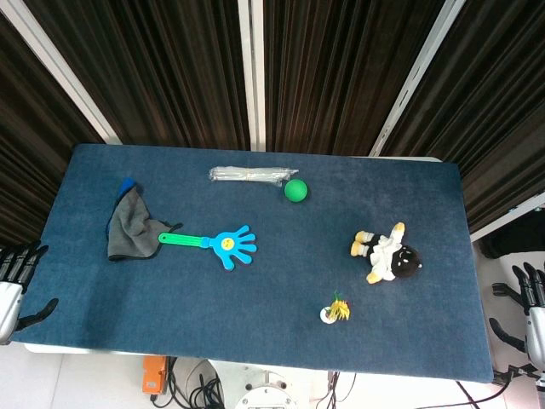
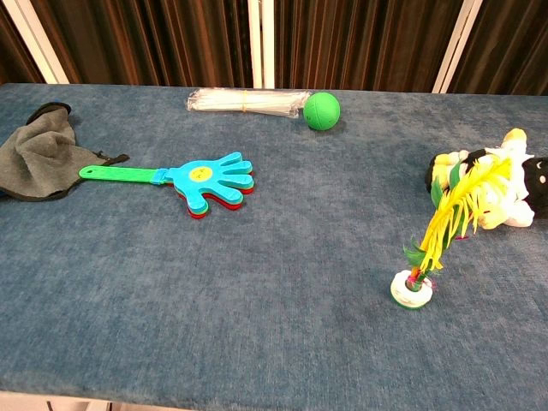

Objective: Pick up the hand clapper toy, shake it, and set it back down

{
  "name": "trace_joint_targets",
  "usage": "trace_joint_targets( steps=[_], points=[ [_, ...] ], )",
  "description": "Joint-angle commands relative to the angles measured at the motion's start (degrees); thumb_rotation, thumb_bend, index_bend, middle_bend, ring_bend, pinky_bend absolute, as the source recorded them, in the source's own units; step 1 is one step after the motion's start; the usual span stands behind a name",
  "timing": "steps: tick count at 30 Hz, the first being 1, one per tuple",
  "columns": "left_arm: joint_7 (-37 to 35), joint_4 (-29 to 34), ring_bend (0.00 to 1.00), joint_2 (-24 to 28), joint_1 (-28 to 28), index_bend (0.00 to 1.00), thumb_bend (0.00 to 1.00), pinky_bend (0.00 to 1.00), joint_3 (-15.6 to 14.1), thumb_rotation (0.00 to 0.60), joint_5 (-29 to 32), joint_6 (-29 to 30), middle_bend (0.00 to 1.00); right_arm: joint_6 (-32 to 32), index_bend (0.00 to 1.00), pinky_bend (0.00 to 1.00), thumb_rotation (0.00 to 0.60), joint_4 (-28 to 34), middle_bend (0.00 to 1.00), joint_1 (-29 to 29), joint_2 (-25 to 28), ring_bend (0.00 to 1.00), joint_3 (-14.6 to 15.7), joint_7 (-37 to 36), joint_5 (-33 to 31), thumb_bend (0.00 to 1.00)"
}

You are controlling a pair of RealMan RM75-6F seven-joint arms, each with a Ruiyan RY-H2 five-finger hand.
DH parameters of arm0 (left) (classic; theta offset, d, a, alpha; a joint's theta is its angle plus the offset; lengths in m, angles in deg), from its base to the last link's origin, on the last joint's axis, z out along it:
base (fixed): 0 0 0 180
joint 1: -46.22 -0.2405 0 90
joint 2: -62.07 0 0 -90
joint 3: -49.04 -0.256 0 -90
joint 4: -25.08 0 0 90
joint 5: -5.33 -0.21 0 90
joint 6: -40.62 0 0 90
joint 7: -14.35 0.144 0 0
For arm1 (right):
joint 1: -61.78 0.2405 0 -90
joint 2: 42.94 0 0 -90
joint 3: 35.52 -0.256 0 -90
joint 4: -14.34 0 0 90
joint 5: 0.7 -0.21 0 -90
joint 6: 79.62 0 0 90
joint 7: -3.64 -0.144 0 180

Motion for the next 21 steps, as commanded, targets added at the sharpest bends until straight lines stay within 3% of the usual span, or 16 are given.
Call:
trace_joint_targets(
  steps=[1,11,17,21],
  points=[
    [0.06,0.07,0.0,0.14,0.16,0.04,0.23,0.0,0.01,0.581,0.12,-0.36,0.03,0.69,0.0,0.0,0.6,-0.41,0.0,-0.15,0.09,0.0,-0.47,-0.59,-0.42,0.13],
    [1.03,2.08,0.0,0.07,1.68,0.04,0.23,0.0,0.14,0.599,-0.71,-2.04,0.03,2.46,0.0,0.0,0.6,-0.27,0.0,0.15,0.95,0.0,-1.81,-1.33,-0.39,0.13],
    [2.51,4.81,0.0,-1.01,7.39,0.04,0.23,0.0,2.67,0.6,-1.69,-6.97,0.03,3.95,0.0,0.0,0.6,0.14,0.0,0.9,1.36,0.0,-2.73,-0.76,-0.6,0.13],
    [2.42,5.78,0.0,-3.79,13.54,0.04,0.23,0.01,4.95,0.6,-0.46,-14.34,0.03,4.61,0.0,0.0,0.6,0.06,0.0,1.37,1.53,0.0,-3.31,-1.18,-0.41,0.14]
  ],
)
